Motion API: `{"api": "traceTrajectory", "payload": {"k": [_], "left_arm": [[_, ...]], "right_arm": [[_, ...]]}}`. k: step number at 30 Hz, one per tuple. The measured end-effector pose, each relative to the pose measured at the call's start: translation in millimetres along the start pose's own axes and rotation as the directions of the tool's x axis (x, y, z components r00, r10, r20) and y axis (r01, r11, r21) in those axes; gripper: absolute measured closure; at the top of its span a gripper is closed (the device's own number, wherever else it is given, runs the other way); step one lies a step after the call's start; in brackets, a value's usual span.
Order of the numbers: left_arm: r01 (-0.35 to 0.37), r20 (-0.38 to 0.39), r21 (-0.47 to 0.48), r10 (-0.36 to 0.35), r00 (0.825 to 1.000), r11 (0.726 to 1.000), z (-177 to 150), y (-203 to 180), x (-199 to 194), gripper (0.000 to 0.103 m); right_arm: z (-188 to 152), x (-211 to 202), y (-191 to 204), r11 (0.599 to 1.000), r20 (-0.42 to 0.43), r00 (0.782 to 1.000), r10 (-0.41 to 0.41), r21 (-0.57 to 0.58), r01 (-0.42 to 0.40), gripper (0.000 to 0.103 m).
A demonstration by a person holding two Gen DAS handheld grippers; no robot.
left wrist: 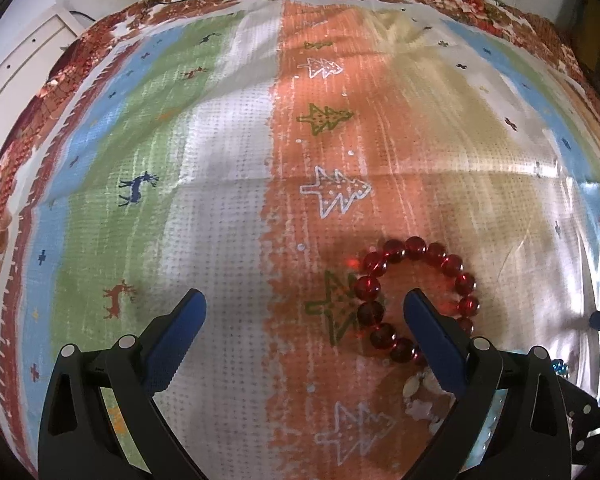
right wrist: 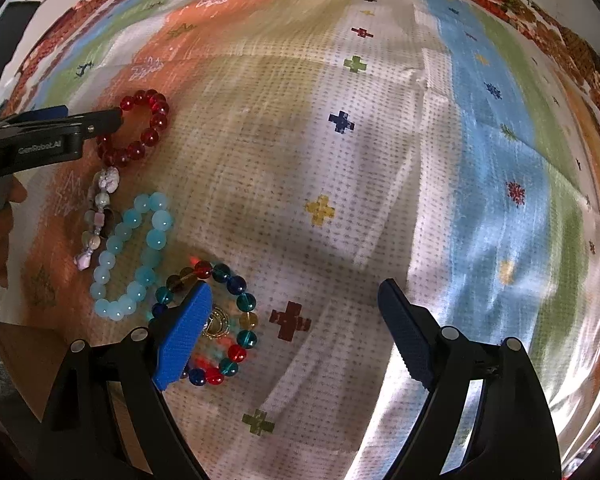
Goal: Organize jewelry
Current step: 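Move the left tool to the red bead bracelet and close on it, then lift the red bracelet with the left tool while the right tool grasps the multicolour bracelet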
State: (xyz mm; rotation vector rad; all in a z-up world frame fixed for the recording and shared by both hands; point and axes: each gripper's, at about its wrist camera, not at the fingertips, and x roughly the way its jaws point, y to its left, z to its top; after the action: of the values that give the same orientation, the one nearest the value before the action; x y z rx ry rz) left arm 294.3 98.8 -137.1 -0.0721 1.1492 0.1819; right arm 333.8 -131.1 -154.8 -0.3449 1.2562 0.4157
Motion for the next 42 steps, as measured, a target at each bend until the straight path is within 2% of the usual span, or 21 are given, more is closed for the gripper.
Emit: {"api": "traceTrajectory", "payload": {"k": [1,2,5,7,11,12,13,14,15,16,19,24,29,42], "left_arm": [[0.000,-0.010,0.004,0.000,1.000,1.000,0,-1,2,0.007],[-0.006,-0.023,0.009,0.006,1.000,1.000,-2,-2,5,0.009],[-0.006,-0.020,0.027,0.006,1.000,1.000,-4,-4,5,0.021],[-0.001,-0.020,0.025,0.001,1.000,1.000,-3,-4,2,0.033],[-0.006,-0.025,0.019,0.007,1.000,1.000,-5,-4,1,0.049],[-0.006,-0.026,0.021,0.007,1.000,1.000,-4,-4,1,0.055],[-0.004,-0.029,0.023,0.005,1.000,1.000,-5,-4,0,0.065],[-0.002,-0.032,0.021,0.003,0.999,1.000,-4,-4,0,0.071],[-0.001,-0.035,0.019,0.001,0.999,1.000,-4,-3,-1,0.085],[0.005,-0.035,0.010,-0.005,0.999,1.000,-4,-2,-2,0.090],[0.031,-0.023,-0.031,-0.031,0.999,0.999,-2,4,-5,0.090],[0.042,-0.005,-0.029,-0.042,0.999,0.999,-2,2,-14,0.090],[0.066,0.053,-0.025,-0.064,0.997,0.998,2,-5,-37,0.090],[0.127,0.099,0.013,-0.128,0.987,0.992,-6,-19,-67,0.090]], "right_arm": [[0,0,0,1.000,0.001,1.000,0.000,0.000,0.000,0.020],[0,0,-1,1.000,0.002,1.000,-0.004,-0.002,0.004,0.027],[-2,-1,-4,1.000,0.008,1.000,-0.015,-0.020,0.015,0.042],[-3,-2,-3,0.999,0.012,1.000,-0.008,-0.035,0.008,0.051],[-4,-5,2,0.998,0.015,1.000,0.020,-0.060,-0.019,0.072],[-4,-5,2,0.998,0.015,1.000,0.025,-0.060,-0.024,0.077],[-4,-4,2,0.998,0.016,0.999,0.031,-0.058,-0.030,0.088],[-4,-4,1,0.998,0.015,0.999,0.038,-0.054,-0.038,0.093],[-3,-4,0,0.998,0.015,0.999,0.044,-0.047,-0.043,0.093],[-3,-4,-1,0.998,0.015,0.998,0.054,-0.038,-0.053,0.093],[-3,-7,-1,0.997,0.026,0.997,0.066,-0.052,-0.064,0.093],[-3,-27,4,0.997,0.070,0.996,0.063,-0.059,-0.059,0.093],[-4,-41,11,0.995,0.115,0.992,0.060,-0.081,-0.050,0.093],[-7,-61,9,0.998,0.180,0.982,0.058,-0.010,-0.057,0.093]]}}
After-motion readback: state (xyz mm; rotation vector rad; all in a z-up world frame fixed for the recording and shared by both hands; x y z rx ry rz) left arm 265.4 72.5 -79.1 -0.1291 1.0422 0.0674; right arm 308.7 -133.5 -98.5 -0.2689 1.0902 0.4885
